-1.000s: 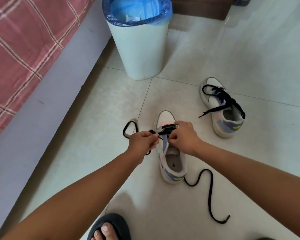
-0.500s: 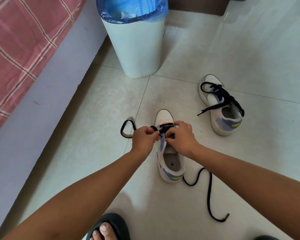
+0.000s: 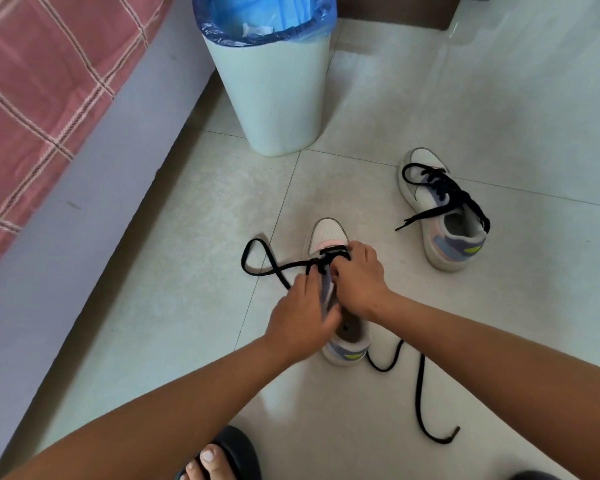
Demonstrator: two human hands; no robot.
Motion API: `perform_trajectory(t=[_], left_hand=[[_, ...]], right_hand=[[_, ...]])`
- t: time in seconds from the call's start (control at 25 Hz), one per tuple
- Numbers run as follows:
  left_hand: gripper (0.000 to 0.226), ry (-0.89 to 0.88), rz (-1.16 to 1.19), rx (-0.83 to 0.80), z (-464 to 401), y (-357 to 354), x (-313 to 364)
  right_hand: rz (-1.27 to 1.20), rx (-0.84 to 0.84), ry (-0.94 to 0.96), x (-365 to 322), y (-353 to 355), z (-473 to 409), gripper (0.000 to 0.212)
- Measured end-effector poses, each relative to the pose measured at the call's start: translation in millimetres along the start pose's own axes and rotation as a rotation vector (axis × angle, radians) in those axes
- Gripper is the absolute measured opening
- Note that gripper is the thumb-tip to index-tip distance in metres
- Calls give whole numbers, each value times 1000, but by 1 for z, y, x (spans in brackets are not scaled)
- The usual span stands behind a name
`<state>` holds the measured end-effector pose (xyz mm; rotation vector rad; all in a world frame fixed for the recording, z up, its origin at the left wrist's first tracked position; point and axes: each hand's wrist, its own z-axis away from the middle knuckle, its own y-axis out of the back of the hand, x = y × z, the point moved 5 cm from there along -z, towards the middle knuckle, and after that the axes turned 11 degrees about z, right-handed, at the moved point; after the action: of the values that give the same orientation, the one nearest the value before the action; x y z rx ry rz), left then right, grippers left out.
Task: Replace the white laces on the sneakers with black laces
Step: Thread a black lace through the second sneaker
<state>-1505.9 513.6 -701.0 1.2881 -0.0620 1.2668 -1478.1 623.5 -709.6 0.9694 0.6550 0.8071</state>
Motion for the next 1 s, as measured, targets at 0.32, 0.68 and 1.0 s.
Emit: perform_trajectory(t=[0.32, 0.68, 1.0], left_hand=[[31, 397, 21, -61, 7, -22, -15], [31, 511, 36, -80, -4, -23, -16], [48, 384, -12, -219, -5, -7, -16]], right_hand=[[248, 6, 46, -3, 24, 36, 38], [647, 81, 621, 76, -48, 165, 21], [295, 366, 570, 52, -18, 122, 11]])
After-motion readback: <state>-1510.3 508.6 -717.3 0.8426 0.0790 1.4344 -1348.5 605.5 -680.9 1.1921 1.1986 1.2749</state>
